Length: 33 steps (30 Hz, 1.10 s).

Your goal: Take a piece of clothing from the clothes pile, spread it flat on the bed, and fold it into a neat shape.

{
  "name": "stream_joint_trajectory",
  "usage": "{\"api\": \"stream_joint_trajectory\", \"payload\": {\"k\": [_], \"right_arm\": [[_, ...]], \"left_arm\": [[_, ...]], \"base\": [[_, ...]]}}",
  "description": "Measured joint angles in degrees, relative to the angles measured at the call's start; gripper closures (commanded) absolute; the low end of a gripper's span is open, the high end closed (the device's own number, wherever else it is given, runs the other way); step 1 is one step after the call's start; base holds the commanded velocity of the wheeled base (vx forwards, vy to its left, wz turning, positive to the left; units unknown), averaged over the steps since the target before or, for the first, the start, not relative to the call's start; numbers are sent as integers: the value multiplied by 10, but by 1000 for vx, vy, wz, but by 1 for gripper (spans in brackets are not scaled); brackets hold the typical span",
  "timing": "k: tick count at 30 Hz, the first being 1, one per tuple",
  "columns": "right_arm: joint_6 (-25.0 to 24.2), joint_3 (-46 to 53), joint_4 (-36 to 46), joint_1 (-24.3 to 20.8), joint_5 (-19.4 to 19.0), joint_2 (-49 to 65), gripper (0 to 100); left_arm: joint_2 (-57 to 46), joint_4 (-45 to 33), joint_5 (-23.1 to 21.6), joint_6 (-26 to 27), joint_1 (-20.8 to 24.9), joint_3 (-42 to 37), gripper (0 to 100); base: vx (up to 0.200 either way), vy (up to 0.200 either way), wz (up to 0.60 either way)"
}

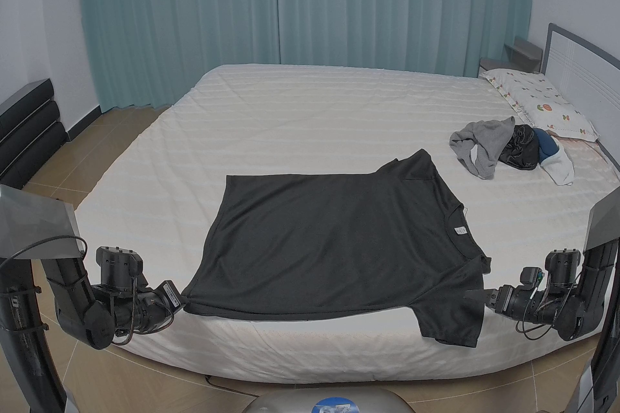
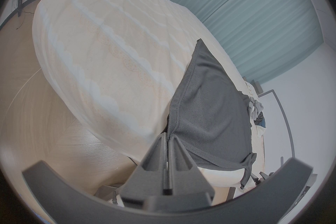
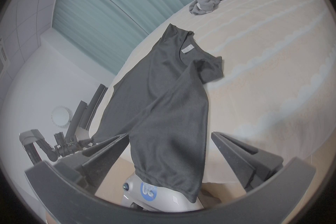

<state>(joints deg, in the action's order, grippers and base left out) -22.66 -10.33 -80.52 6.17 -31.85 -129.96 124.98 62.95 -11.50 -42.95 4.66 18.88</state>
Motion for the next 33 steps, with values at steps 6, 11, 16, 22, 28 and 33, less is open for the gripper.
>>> {"api": "stream_joint_trajectory", "payload": {"k": [6,11,16,22,28,33], "right_arm": [[4,8,-38,-1,0,-25,0],[4,13,-71,-2,2,-47,0],[5,16,-86,-5,3,-65,0],[5,17,-85,-5,3,-74,100],[4,21,-84,-3,3,-74,100],[6,37,-84,10,5,-62,100]], "left_arm": [[0,0,0,0,0,0,100],[0,0,0,0,0,0,100],[0,0,0,1,0,0,100],[1,0,0,1,0,0,100],[1,0,0,0,0,0,100],[1,0,0,0,0,2,100]], "base": [[0,0,0],[0,0,0],[0,0,0],[0,0,0],[0,0,0],[0,0,0]]}}
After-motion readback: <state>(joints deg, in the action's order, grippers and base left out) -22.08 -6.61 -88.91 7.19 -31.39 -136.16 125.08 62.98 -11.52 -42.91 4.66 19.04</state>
